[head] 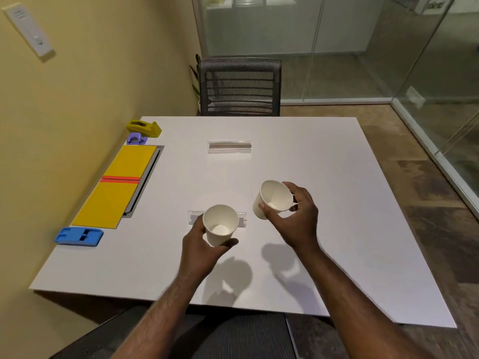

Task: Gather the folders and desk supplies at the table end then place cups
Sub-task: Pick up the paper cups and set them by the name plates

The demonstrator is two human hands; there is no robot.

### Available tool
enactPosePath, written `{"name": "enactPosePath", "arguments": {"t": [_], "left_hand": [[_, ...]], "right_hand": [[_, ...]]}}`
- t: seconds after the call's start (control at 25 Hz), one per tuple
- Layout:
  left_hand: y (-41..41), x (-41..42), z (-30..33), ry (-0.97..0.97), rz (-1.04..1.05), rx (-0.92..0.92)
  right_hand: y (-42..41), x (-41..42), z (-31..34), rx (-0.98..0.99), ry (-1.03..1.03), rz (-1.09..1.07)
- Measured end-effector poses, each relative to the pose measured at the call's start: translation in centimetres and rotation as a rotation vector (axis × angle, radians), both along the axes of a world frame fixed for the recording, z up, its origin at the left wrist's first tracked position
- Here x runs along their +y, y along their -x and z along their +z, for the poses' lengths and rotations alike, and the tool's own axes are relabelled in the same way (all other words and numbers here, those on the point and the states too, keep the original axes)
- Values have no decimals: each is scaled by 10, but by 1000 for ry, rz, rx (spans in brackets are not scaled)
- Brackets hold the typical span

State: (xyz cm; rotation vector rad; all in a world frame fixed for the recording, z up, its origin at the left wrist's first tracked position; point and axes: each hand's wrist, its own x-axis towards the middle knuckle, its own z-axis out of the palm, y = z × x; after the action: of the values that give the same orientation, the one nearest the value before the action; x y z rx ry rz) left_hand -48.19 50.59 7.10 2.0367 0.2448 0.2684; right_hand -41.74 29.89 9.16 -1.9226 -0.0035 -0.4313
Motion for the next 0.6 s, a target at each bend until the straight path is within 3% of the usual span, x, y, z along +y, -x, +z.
{"name": "enactPosePath", "arguments": {"t": [0.32,0.6], "left_hand": [[12,22,8,83,119,3],[21,34,12,73,159,21]], "right_hand": [[-52,15,-95,194,266,51],[-74,22,-152,369,316,72]]}}
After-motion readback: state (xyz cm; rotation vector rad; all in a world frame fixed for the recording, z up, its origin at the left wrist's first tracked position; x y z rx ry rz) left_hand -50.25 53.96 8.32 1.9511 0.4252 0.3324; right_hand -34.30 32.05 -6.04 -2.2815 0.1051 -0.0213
